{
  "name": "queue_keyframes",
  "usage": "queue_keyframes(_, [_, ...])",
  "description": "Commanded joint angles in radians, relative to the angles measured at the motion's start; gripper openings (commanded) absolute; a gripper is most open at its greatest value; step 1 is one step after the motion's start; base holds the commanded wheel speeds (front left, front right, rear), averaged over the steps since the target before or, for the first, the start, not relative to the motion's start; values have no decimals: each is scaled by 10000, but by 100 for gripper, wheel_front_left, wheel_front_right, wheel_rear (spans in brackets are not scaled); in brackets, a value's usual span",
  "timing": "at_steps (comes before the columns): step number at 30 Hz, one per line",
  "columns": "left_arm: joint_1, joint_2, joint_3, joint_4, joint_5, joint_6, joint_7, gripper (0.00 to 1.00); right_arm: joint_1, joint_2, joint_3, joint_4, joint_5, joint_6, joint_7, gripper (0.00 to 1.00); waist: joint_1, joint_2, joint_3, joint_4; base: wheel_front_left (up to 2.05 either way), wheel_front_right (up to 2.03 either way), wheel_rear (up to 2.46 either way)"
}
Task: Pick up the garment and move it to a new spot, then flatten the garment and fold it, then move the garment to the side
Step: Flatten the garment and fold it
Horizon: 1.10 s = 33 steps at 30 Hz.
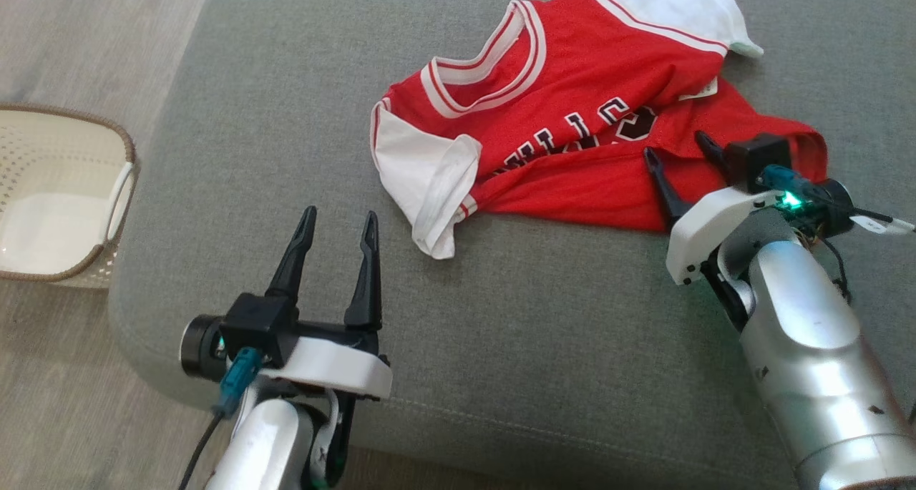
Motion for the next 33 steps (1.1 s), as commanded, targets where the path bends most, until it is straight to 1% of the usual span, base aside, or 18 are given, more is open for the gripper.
queue_keyframes(1, [-402,3,254,-298,-90,56,-120,100,-443,66,148,55,-68,-2,-188,0,-2,0,51,51,0,0,0])
queue_keyframes(5, [-421,3,135,-274,-117,94,-120,100,-801,-41,-177,516,-157,-2,-510,0,-2,0,66,61,0,0,0])
queue_keyframes(10, [-456,3,-63,-262,-160,154,-120,100,-1389,-286,-1147,765,134,-2,-758,0,-2,0,49,115,0,0,0])
queue_keyframes(13, [-470,3,-139,-283,-197,168,-120,100,-1834,-703,-1823,969,151,-2,-697,0,-2,0,75,179,0,0,0])
queue_keyframes(19, [-587,3,-180,-334,-235,139,-120,100,-2995,-1699,-3268,1531,-458,-2,-211,0,-2,0,392,351,0,0,0])
queue_keyframes(20, [-587,3,-180,-334,-235,139,-120,100,-2995,-1699,-3268,1531,-458,-2,-211,0,-2,0,392,351,0,0,0])
queue_keyframes(21, [-614,3,-187,-344,-244,134,-120,100,-3199,-1856,-3496,1650,-639,-2,-106,0,-2,0,462,377,0,0,0])
queue_keyframes(22, [-643,3,-200,-353,-256,128,-120,100,-3386,-2002,-3703,1772,-855,-2,2,39,-2,0,534,406,0,0,0])
queue_keyframes(23, [-675,3,-214,-359,-270,126,-120,100,-3562,-2119,-3932,1899,-1055,-2,112,100,-2,0,599,431,0,0,0])
queue_keyframes(26, [-779,3,-275,-368,-325,142,-120,100,-3979,-2375,-4629,2156,-1751,-2,317,100,-2,0,752,493,0,0,0])
queue_keyframes(28, [-833,3,-302,-358,-353,164,-120,100,-4141,-2432,-5093,2271,-2235,-2,434,100,-2,0,789,500,0,0,0])
queue_keyframes(31, [-858,3,-287,-293,-365,192,-120,100,-4227,-2220,-5656,2307,-2805,-2,298,100,-2,0,710,441,0,0,0])
queue_keyframes(33, [-855,3,-216,-259,-353,206,-120,100,-4173,-1924,-5847,2352,-3046,-2,22,100,-2,0,562,351,0,0,0])
